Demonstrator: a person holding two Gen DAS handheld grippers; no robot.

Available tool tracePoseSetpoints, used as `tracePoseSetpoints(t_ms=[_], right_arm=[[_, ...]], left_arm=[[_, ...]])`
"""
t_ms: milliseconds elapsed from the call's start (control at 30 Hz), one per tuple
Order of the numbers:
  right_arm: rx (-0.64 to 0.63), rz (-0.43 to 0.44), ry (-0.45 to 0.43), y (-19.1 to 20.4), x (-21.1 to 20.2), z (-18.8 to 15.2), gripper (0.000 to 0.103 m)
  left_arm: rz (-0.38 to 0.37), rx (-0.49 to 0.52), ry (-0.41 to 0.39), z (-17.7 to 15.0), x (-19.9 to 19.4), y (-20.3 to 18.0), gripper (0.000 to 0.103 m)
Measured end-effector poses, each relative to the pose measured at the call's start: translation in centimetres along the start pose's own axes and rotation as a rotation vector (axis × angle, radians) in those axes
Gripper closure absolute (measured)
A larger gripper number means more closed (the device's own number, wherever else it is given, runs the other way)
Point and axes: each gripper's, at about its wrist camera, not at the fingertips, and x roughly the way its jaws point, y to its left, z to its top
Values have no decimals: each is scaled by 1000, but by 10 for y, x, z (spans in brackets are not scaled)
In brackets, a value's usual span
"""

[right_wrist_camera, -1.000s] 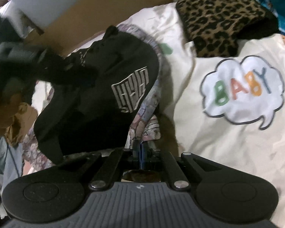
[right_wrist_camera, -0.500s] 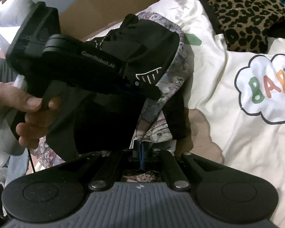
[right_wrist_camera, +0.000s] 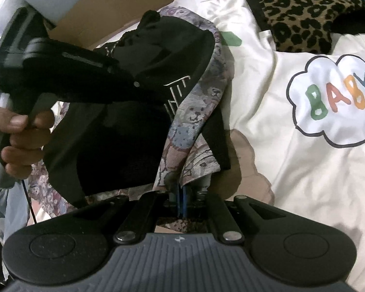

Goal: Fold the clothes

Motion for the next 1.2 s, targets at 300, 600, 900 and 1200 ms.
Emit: tracePoseSetpoints(t_ms=[300, 600, 900, 1200], right_arm=[[9, 19, -13, 4, 6, 4, 102], [15, 18, -26, 2, 5, 3, 102], [55, 0, -41, -11, -1, 3, 102], [89, -39, -29, -36, -13, 4, 97]], left_arm=[[-15, 83, 41, -8, 18, -20, 46], [-25, 8, 79, -21, 33, -2, 95], [-18, 38, 46, -15, 22, 0, 100], [-4, 35, 38, -17, 23, 7, 100]])
